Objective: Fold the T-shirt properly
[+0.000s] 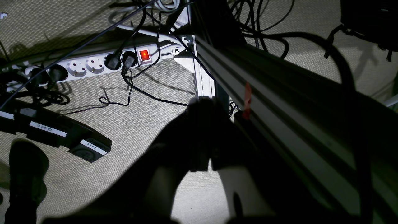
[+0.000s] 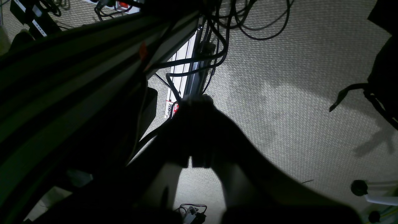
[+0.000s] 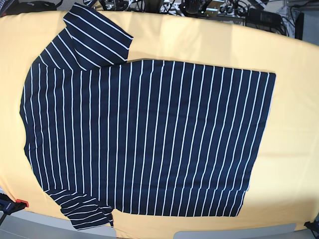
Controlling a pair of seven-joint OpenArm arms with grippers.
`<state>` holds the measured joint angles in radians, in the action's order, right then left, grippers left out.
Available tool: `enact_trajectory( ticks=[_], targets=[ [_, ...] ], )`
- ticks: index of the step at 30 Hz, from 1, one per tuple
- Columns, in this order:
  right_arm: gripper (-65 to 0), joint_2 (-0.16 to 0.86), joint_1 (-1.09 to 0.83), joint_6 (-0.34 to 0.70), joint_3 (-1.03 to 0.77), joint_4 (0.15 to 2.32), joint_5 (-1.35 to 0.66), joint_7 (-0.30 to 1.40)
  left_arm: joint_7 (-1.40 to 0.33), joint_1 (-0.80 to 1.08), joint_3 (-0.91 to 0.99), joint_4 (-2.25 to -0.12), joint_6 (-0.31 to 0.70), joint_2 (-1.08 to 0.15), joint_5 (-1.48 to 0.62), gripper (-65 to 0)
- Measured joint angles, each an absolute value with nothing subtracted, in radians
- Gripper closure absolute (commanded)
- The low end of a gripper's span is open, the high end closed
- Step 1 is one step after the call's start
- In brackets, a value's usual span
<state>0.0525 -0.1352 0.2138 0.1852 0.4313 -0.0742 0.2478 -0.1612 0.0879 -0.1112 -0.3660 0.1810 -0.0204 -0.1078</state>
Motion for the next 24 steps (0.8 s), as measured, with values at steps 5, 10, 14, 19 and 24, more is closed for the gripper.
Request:
enact_trajectory(
  ticks=[5,10,14,19,24],
  targets=[
    [0.0,0.053,-0.136,0.214,0.185,0.431,-0.074,0.248,-0.161,0.089,-0.111,-0.366,0.181,-0.020,-0.108,0.0],
    [0.0,0.053,-0.136,0.215,0.185,0.434,-0.065,0.257,-0.218,0.088,-0.111,-0.371,0.182,-0.020,-0.107,0.0],
    [0.0,0.066,-0.149,0.293,0.185,0.488,-0.009,0.429,-0.395,0.101,-0.111,-0.445,0.184,-0.024,-0.099,0.0],
    [0.0,0.118,-0.265,0.333,0.185,0.651,-0.014,0.457,-0.471,0.201,-0.111,-0.636,0.185,-0.028,-0.115,0.0],
    [0.0,0.169,-0.419,0.331,0.181,0.828,-0.069,0.484,-0.475,0.346,-0.175,-0.822,0.191,-0.075,-0.177,0.0]
  ],
)
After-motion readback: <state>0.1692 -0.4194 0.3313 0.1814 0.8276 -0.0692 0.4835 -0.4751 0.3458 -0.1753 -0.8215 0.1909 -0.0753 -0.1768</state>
